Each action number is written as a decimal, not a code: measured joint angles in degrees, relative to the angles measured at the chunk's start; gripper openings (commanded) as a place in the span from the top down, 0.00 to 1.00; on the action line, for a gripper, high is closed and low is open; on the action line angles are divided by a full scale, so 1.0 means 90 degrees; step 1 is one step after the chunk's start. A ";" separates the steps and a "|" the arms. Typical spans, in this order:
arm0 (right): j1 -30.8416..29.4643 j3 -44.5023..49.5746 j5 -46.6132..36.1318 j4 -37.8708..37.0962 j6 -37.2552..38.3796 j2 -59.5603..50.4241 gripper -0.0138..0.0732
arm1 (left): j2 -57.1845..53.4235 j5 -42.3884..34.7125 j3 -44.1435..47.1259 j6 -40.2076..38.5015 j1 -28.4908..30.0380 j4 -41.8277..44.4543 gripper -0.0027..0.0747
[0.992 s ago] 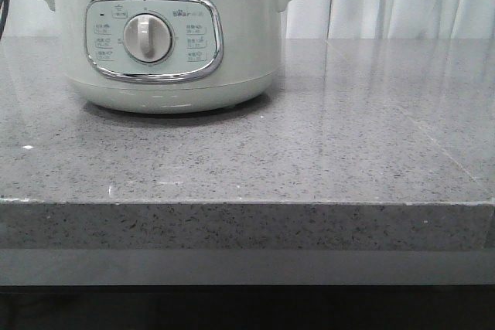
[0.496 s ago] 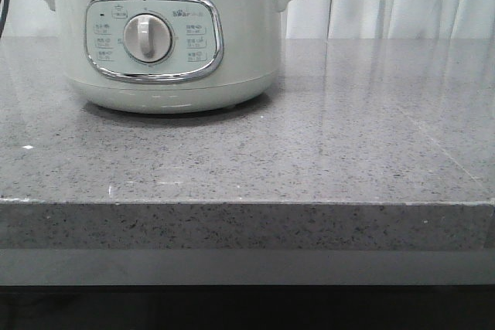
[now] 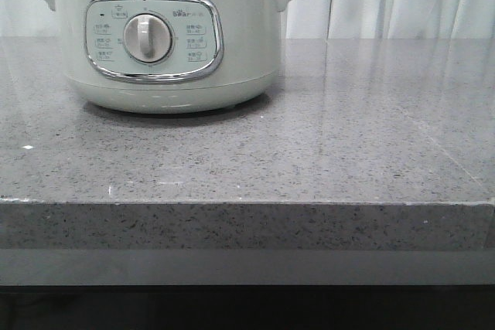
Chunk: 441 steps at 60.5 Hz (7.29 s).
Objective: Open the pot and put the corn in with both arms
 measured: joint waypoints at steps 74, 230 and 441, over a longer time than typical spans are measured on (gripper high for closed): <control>0.0000 0.0000 0.0000 0.0000 0.0000 0.0000 0.28 | -0.5816 0.2031 0.4193 0.0000 0.0000 0.0275 0.43; 0.0000 0.0024 0.0212 0.0000 0.0000 0.0176 0.92 | -1.0530 -0.1328 0.9351 0.0000 0.2620 -0.0231 0.99; -0.3551 0.5931 -0.2881 0.0147 0.0764 -0.5001 0.92 | -1.0530 -0.1315 0.9351 0.0000 0.2718 -0.0217 0.99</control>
